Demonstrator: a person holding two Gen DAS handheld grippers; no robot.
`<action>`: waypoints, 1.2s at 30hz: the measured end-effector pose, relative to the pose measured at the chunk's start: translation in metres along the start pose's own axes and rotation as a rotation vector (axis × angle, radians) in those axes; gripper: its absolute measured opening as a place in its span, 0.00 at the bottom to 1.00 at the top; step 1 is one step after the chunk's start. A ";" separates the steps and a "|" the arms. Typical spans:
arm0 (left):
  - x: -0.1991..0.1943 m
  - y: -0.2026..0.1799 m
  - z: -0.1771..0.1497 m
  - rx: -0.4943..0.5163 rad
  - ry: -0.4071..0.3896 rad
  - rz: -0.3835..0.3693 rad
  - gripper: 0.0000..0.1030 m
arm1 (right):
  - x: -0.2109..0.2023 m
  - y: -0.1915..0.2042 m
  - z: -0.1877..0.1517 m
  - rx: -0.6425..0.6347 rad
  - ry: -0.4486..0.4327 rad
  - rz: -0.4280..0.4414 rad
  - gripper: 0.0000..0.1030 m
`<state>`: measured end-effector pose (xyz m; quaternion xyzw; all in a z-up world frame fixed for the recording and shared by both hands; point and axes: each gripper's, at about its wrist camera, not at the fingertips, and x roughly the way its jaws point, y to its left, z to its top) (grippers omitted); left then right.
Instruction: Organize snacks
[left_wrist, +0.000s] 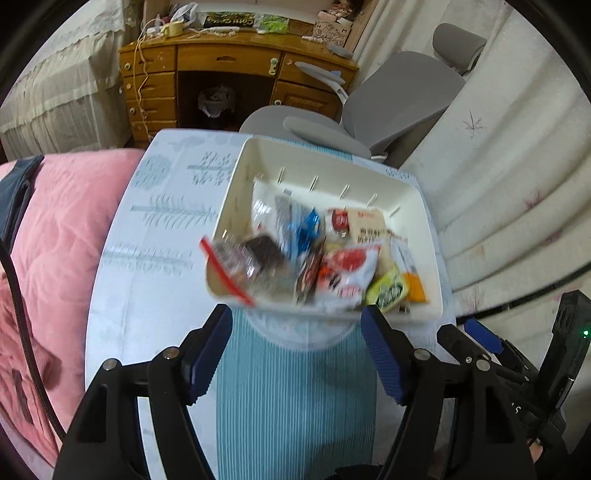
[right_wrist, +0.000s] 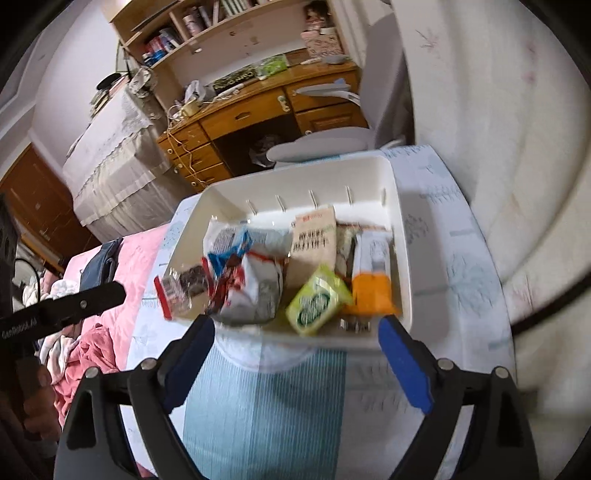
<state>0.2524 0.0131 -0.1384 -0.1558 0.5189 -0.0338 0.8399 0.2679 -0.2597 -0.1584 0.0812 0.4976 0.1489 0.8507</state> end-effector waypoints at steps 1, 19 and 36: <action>-0.003 0.003 -0.007 0.000 0.003 0.000 0.69 | -0.002 0.000 -0.006 0.010 0.004 -0.008 0.90; -0.060 -0.008 -0.109 0.074 0.026 0.057 0.83 | -0.075 0.020 -0.104 0.066 0.128 -0.063 0.93; -0.155 -0.079 -0.113 0.077 -0.153 0.170 0.99 | -0.171 0.043 -0.074 -0.090 0.119 -0.003 0.96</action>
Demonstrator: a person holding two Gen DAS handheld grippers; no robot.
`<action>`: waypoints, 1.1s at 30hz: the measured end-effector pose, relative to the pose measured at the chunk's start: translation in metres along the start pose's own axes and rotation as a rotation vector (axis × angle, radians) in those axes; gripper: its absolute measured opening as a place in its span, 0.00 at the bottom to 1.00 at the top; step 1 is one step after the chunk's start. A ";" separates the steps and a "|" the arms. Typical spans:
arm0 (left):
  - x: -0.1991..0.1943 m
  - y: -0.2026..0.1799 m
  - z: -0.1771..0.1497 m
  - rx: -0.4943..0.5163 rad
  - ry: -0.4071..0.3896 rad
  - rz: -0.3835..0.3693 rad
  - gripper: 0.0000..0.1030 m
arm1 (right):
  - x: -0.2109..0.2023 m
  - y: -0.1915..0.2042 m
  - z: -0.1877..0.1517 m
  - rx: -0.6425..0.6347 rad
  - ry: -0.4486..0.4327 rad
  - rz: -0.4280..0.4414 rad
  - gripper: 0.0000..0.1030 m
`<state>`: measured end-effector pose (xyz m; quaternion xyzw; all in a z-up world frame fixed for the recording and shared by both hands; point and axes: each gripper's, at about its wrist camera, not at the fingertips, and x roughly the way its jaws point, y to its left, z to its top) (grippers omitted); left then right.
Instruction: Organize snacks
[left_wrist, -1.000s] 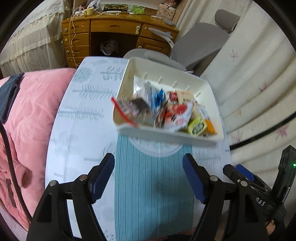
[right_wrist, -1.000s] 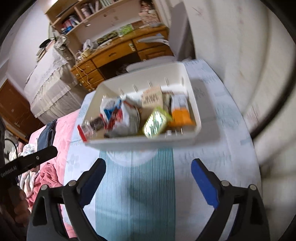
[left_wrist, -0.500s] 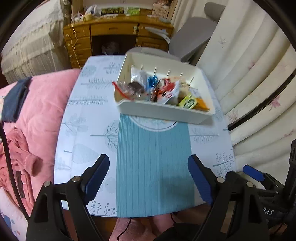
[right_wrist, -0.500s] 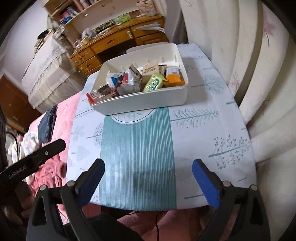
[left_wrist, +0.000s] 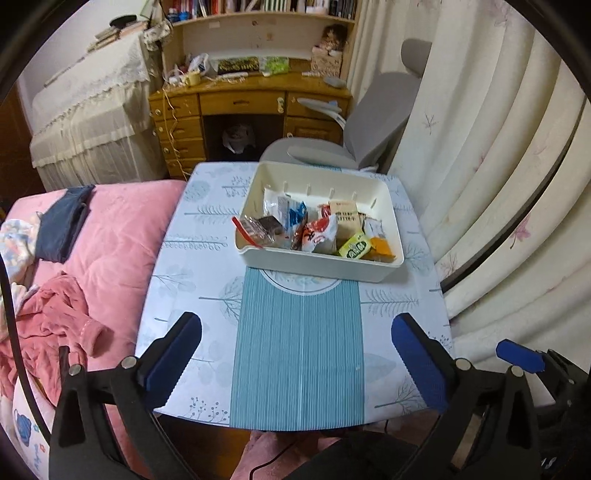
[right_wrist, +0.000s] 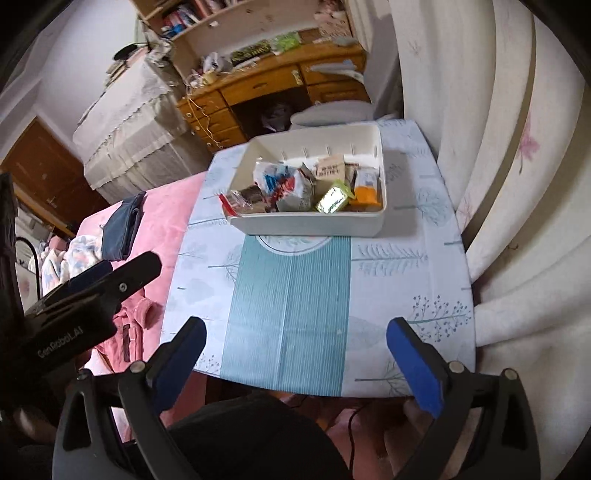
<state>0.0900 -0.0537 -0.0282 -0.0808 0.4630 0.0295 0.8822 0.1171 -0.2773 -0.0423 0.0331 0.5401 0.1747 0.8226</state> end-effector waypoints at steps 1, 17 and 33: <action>-0.004 -0.002 -0.003 -0.003 -0.009 0.018 0.99 | -0.002 0.002 -0.002 -0.009 -0.008 -0.005 0.96; -0.015 -0.014 -0.014 0.023 -0.068 0.162 0.99 | -0.007 0.006 -0.014 -0.026 -0.103 -0.054 1.00; 0.007 -0.020 -0.002 0.043 -0.035 0.139 0.99 | 0.006 0.000 -0.003 0.003 -0.076 -0.068 1.00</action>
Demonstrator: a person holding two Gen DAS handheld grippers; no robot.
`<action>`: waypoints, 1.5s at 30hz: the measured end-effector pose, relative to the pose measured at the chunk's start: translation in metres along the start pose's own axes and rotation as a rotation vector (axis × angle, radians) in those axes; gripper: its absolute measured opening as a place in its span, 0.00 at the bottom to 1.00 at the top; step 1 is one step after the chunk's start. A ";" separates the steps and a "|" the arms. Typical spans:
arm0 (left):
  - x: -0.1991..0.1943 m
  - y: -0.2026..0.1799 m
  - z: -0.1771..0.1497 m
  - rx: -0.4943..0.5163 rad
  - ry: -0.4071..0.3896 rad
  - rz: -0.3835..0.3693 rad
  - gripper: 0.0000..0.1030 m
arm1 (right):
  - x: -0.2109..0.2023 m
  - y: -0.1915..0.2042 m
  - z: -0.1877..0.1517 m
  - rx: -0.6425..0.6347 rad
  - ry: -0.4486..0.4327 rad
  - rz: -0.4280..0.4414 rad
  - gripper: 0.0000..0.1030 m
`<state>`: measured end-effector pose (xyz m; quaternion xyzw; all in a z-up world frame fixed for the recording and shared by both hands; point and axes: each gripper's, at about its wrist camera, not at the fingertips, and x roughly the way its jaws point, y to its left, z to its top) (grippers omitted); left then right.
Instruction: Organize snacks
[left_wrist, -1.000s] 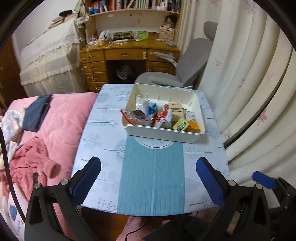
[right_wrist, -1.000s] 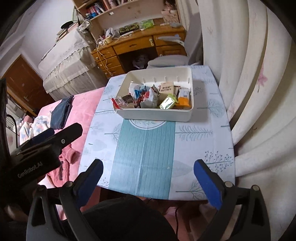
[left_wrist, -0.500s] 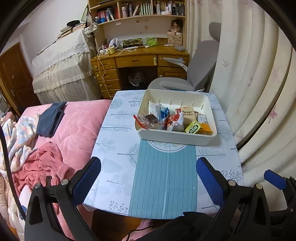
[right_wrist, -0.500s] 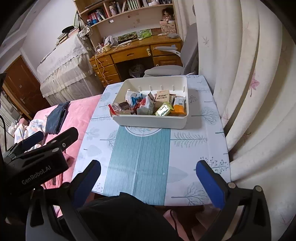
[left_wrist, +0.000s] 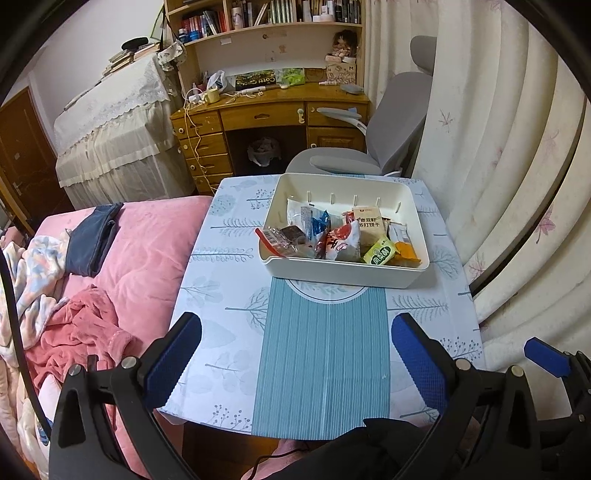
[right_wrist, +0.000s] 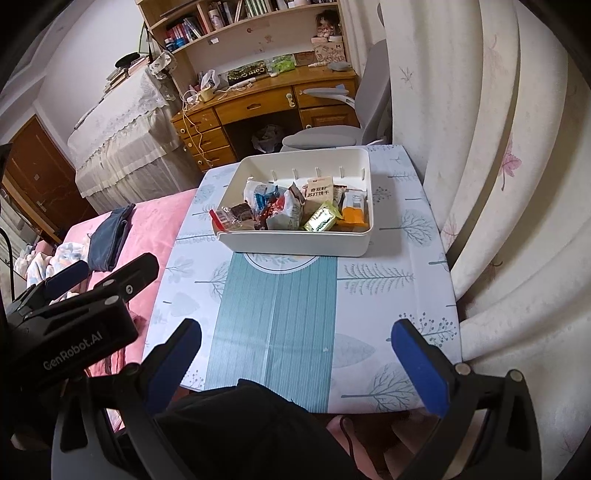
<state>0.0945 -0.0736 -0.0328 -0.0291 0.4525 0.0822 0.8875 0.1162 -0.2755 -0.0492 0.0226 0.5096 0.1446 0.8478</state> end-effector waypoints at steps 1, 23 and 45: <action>0.001 0.000 0.000 0.000 0.002 0.000 0.99 | 0.000 0.000 -0.001 0.001 0.003 -0.001 1.00; 0.007 -0.001 0.001 -0.008 0.020 -0.005 0.99 | 0.011 -0.008 -0.001 0.011 0.033 -0.004 1.00; 0.007 -0.002 0.001 -0.004 0.021 -0.006 0.99 | 0.010 -0.013 -0.003 0.027 0.047 -0.005 1.00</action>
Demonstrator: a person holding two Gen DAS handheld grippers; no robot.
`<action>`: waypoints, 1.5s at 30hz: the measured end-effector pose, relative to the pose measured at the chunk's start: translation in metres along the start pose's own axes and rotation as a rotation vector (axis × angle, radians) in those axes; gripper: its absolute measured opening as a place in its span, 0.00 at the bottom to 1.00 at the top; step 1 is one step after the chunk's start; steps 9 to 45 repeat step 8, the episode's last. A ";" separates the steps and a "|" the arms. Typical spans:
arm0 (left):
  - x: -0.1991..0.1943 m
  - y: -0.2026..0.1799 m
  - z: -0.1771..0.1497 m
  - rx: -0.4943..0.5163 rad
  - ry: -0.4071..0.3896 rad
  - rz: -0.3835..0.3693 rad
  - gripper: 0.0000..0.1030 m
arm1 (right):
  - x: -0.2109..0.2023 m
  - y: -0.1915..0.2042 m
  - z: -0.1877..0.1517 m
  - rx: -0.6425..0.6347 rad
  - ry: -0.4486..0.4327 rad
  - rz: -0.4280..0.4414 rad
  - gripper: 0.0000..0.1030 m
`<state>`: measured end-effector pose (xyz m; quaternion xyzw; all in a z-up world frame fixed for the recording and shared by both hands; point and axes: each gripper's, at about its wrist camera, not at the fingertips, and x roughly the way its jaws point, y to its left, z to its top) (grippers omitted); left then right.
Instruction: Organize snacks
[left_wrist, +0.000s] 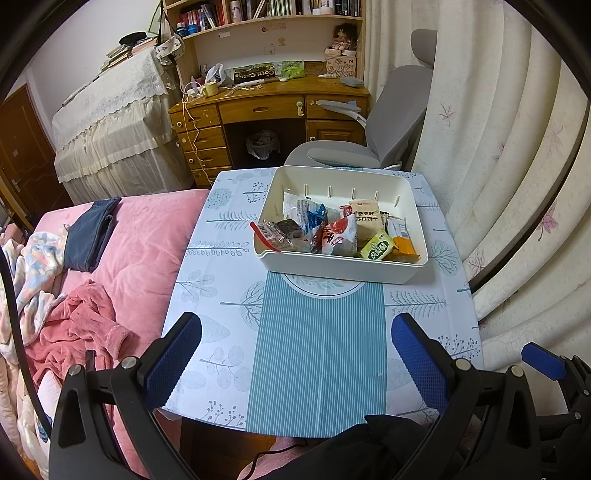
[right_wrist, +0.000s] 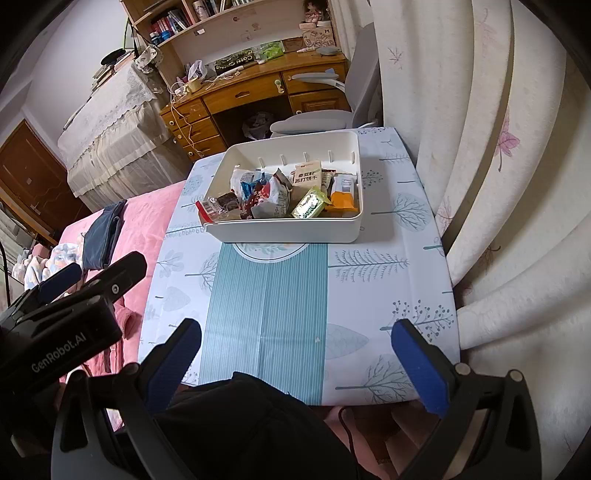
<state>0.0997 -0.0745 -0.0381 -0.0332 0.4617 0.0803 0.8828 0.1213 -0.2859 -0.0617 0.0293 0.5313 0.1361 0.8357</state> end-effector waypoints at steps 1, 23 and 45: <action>0.000 0.000 0.000 0.000 0.000 0.001 0.99 | 0.000 0.000 0.000 0.000 0.001 0.001 1.00; 0.000 0.000 -0.001 0.000 0.002 0.003 0.99 | 0.000 0.000 0.000 0.000 0.002 0.000 1.00; 0.000 0.000 -0.001 0.000 0.002 0.003 0.99 | 0.000 0.000 0.000 0.000 0.002 0.000 1.00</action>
